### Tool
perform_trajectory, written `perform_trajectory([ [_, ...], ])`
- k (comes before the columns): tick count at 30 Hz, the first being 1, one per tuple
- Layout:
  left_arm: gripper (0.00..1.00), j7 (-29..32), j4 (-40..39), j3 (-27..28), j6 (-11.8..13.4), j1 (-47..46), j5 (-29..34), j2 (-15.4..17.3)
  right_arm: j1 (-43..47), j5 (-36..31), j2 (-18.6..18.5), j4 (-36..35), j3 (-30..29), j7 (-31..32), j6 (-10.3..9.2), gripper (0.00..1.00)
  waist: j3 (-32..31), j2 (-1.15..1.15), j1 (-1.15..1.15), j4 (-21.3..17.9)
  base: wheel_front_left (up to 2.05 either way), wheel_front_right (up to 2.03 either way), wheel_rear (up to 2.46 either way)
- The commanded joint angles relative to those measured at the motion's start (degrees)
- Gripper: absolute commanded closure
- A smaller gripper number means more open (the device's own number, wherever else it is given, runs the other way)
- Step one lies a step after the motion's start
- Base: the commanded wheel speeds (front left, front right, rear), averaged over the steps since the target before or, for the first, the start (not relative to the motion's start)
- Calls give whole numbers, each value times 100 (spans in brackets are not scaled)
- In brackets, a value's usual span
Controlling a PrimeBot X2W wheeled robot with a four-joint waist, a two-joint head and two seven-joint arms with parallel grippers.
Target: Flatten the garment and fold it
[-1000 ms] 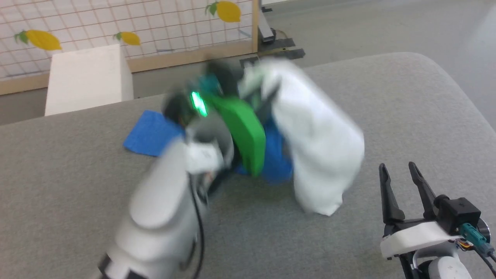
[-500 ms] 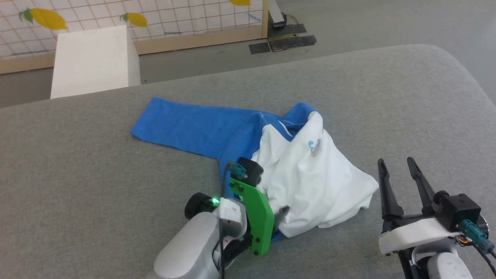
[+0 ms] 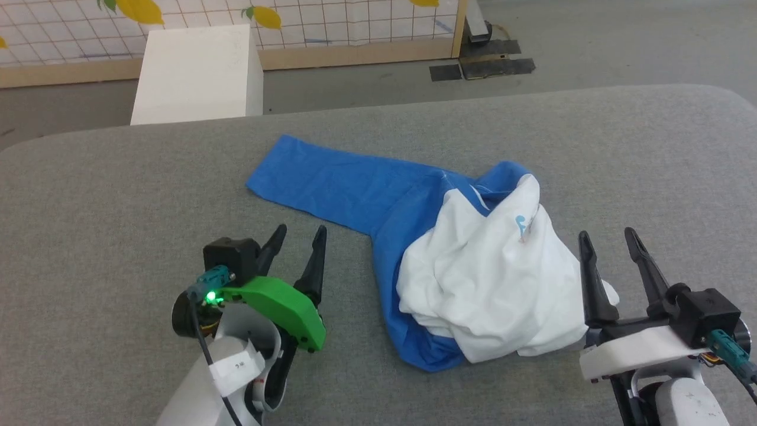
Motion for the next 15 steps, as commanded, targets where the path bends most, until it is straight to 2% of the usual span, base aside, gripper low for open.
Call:
perform_trajectory([
  [1, 0, 29, 48, -30, 16, 24, 30, -30, -101, -38, -4, -36, 8, 4, -9, 0, 67, 0, 0, 21, 0, 0, 0],
  [5, 0, 188, 357, -213, 17, -178, 71, -196, -155, -28, -4, -44, 59, 20, -9, 0, 184, 0, 0, -58, 0, 0, 0],
  [8, 0, 366, 616, -375, -72, -366, 55, -327, -195, 9, -4, -26, 115, 19, -9, 0, 255, 0, 0, -194, 0, 0, 0],
  [12, 0, 796, 970, -574, -134, -534, 11, -417, -218, 60, -4, 28, 158, 10, -9, 0, 299, 0, 0, -409, 0, 0, 0],
  [15, 0, 1435, 1249, -693, 46, -544, 13, -381, -206, 78, -4, 72, 169, 1, -9, 0, 291, 0, 0, -555, 0, 0, 0],
])
